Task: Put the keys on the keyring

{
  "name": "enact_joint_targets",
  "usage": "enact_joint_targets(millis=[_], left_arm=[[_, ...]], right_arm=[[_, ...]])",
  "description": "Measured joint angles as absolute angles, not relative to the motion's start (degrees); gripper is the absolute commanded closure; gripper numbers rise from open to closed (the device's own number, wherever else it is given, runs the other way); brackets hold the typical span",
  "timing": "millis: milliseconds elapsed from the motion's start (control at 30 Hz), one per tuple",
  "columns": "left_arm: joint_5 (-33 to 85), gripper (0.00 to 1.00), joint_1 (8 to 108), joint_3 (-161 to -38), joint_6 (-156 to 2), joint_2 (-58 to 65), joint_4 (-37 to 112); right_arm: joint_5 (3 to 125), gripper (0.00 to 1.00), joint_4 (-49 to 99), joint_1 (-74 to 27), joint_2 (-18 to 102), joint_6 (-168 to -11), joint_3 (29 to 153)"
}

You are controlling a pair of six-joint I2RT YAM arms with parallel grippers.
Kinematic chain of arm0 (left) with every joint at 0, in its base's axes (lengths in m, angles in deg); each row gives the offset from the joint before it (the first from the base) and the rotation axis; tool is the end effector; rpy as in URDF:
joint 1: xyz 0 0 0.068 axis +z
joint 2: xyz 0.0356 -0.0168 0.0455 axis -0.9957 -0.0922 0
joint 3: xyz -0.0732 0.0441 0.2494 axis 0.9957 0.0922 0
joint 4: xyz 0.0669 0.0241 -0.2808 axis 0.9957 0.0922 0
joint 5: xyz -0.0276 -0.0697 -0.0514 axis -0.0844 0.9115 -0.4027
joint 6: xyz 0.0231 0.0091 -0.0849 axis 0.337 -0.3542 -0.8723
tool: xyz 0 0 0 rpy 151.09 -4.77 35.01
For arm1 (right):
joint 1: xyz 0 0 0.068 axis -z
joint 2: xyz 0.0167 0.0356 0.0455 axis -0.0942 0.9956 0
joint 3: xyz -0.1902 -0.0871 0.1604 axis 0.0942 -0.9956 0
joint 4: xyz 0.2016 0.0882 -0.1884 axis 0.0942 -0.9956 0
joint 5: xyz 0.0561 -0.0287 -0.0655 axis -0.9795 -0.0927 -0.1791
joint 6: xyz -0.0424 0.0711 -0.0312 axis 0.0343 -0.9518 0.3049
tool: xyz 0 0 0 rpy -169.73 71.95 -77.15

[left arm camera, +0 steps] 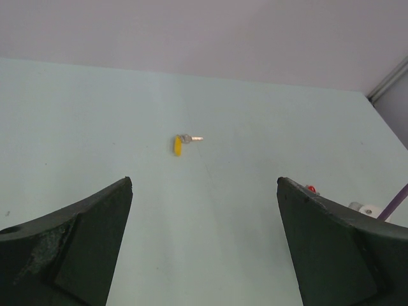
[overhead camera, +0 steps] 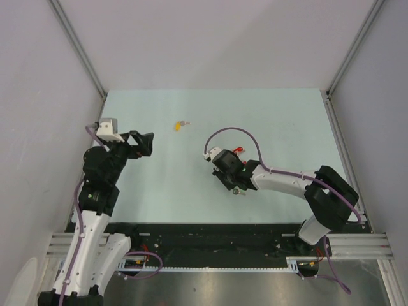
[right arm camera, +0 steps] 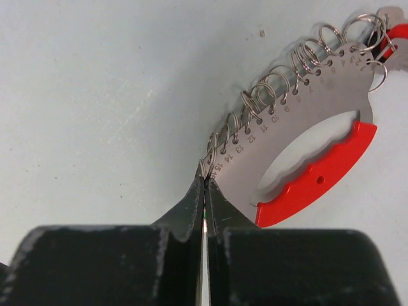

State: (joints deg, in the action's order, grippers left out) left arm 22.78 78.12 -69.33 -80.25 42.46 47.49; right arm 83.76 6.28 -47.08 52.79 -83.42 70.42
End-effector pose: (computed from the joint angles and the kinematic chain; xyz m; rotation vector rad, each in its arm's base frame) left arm 0.2315 -0.0338 0.3457 -0.0485 1.6160 -0.3638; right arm 0.2377 0.2833 0.1268 -1.0220 2.3008 0.1156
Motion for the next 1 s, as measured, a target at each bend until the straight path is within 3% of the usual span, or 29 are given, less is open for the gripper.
enact_joint_targets(millis=[267, 767, 1000], left_arm=[[29.88, 0.00, 77.31, -73.02, -79.83, 28.67, 51.58], [35.78, 0.00, 76.70, -73.02, -79.73, 27.78, 53.13], [27.63, 0.00, 62.28, -73.65, -79.79, 25.02, 54.86]], right_arm=[[84.33, 0.65, 1.47, -47.54, 54.45, -84.18, 71.97], [72.61, 0.72, 7.51, -39.33, 43.54, -89.32, 64.72], [73.79, 0.69, 8.71, -35.98, 41.05, -96.07, 62.23]])
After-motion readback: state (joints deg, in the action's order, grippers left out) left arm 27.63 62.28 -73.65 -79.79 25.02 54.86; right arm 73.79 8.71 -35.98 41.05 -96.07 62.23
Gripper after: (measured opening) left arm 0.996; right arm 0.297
